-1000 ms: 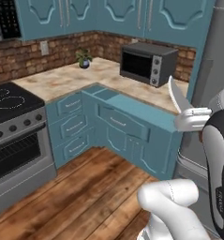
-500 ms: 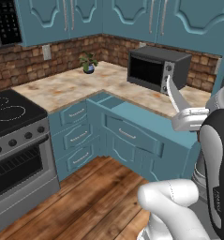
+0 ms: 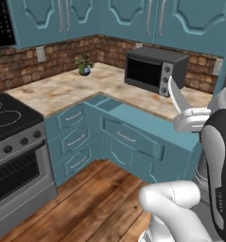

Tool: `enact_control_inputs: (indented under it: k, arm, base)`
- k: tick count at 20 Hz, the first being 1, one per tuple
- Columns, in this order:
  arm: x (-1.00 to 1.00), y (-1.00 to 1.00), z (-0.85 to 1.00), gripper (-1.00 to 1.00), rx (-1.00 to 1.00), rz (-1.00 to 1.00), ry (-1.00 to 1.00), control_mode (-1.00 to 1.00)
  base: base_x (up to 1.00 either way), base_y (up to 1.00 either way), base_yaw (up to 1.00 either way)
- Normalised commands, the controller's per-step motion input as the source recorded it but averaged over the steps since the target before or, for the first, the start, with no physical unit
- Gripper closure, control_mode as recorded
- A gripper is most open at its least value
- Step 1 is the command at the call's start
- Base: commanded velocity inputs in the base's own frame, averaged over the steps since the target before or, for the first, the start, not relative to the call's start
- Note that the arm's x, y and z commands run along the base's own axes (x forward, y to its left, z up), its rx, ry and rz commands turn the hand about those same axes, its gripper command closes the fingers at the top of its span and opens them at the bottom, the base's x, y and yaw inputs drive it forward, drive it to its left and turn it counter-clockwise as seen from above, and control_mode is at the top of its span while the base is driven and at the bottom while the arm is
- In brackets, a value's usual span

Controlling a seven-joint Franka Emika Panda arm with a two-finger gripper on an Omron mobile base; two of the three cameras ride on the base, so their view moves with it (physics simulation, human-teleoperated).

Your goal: Pick up the metallic utensils from the counter and place them in the open drawer. Make sure not to pick up any wooden utensils.

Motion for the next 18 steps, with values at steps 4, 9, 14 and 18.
enact_control_inputs:
  k: [4, 9, 14, 18]
  arm:
    - [0.00, 0.00, 0.00, 1.00, 0.00, 0.00, 0.00, 1.00]
    - [0.00, 0.00, 0.00, 1.00, 0.00, 0.00, 0.00, 1.00]
    - [0.00, 0.00, 0.00, 1.00, 0.00, 0.00, 0.00, 1.00]
    - [-0.02, 0.00, -0.03, 1.00, 0.00, 0.00, 0.00, -1.00]
  base:
    - [-0.19, 0.07, -0.03]
    - [-0.40, 0.00, 0.00]
    - [-0.39, 0.00, 0.00]
    - [-0.16, 0.03, 0.00]
